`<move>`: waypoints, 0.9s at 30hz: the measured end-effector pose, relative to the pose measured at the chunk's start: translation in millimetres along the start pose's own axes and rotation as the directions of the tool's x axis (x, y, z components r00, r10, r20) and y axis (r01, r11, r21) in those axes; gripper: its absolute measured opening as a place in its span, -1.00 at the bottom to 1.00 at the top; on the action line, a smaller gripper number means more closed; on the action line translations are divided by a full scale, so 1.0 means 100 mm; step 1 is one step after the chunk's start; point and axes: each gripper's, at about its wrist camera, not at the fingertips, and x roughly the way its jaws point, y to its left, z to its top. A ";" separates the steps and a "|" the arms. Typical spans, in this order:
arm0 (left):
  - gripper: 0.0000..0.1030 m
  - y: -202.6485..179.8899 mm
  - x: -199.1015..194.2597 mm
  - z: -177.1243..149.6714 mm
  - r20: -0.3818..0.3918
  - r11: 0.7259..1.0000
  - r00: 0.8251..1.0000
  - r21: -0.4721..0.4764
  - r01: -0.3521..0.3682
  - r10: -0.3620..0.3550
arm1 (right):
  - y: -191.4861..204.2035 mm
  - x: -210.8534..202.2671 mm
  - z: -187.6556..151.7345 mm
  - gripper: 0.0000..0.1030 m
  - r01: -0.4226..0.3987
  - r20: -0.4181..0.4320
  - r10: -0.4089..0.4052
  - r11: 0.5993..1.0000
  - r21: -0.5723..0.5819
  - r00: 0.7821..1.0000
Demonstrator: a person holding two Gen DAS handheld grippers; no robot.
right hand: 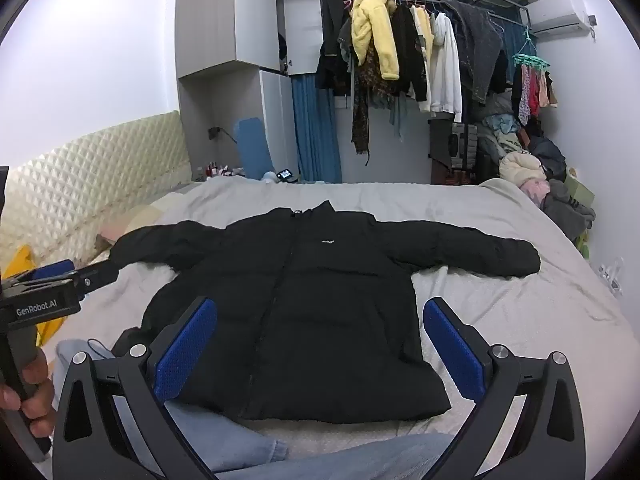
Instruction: Fold large clothes
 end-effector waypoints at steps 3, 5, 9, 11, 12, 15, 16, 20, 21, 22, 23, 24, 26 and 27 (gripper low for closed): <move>1.00 0.00 0.02 0.00 -0.001 1.000 1.000 -0.002 -0.002 0.002 | 0.01 0.00 0.00 1.00 0.009 -0.003 -0.009 1.000 -0.010 1.000; 1.00 0.00 0.01 0.00 0.008 1.000 1.000 0.001 -0.006 0.006 | 0.03 -0.02 0.01 1.00 0.012 0.003 -0.012 1.000 -0.006 1.000; 1.00 0.01 0.05 -0.04 0.011 1.000 1.000 0.002 -0.003 0.003 | 0.02 0.00 -0.01 1.00 0.008 -0.006 -0.008 1.000 0.000 1.000; 1.00 0.01 0.08 -0.05 0.013 1.000 1.000 0.001 -0.008 0.008 | 0.02 -0.01 -0.06 1.00 0.012 -0.007 -0.012 1.000 0.002 1.000; 1.00 0.03 0.06 -0.03 0.012 1.000 1.000 0.002 -0.007 0.007 | 0.03 -0.01 -0.07 1.00 0.012 -0.006 -0.012 1.000 0.002 1.000; 1.00 0.06 0.06 -0.04 0.017 1.000 1.000 -0.001 -0.008 0.008 | 0.01 0.00 -0.08 1.00 0.005 -0.007 -0.004 1.000 0.011 1.000; 1.00 0.05 0.06 -0.04 0.017 1.000 1.000 0.000 -0.008 0.008 | 0.02 -0.01 -0.08 1.00 0.005 -0.005 -0.005 1.000 0.009 1.000; 1.00 0.04 0.05 -0.02 0.016 1.000 1.000 0.001 -0.013 0.013 | 0.01 0.02 -0.07 1.00 0.008 -0.014 -0.008 1.000 0.000 1.000; 1.00 0.02 0.02 -0.02 0.018 1.000 1.000 0.001 -0.015 0.015 | 0.01 0.02 -0.08 1.00 0.016 -0.016 -0.016 1.000 -0.002 1.000; 1.00 0.02 0.01 -0.02 0.018 1.000 1.000 0.000 -0.014 0.014 | 0.01 0.01 -0.08 1.00 0.023 -0.014 -0.023 1.000 -0.004 1.000; 1.00 0.02 0.01 -0.02 0.016 1.000 1.000 0.000 -0.012 0.012 | 0.01 0.01 -0.08 1.00 0.025 -0.012 -0.025 1.000 -0.002 1.000; 1.00 0.02 0.01 -0.03 0.017 1.000 1.000 0.001 -0.011 0.011 | 0.01 0.00 -0.08 1.00 0.025 -0.012 -0.025 1.000 0.002 1.000; 1.00 0.02 0.01 -0.03 0.018 1.000 1.000 0.004 -0.013 0.012 | -0.02 -0.01 -0.08 1.00 0.021 -0.013 -0.021 1.000 0.009 1.000; 1.00 0.02 0.00 -0.03 0.019 1.000 1.000 0.007 -0.015 0.015 | -0.02 -0.01 -0.07 1.00 0.023 -0.012 -0.023 1.000 0.009 1.000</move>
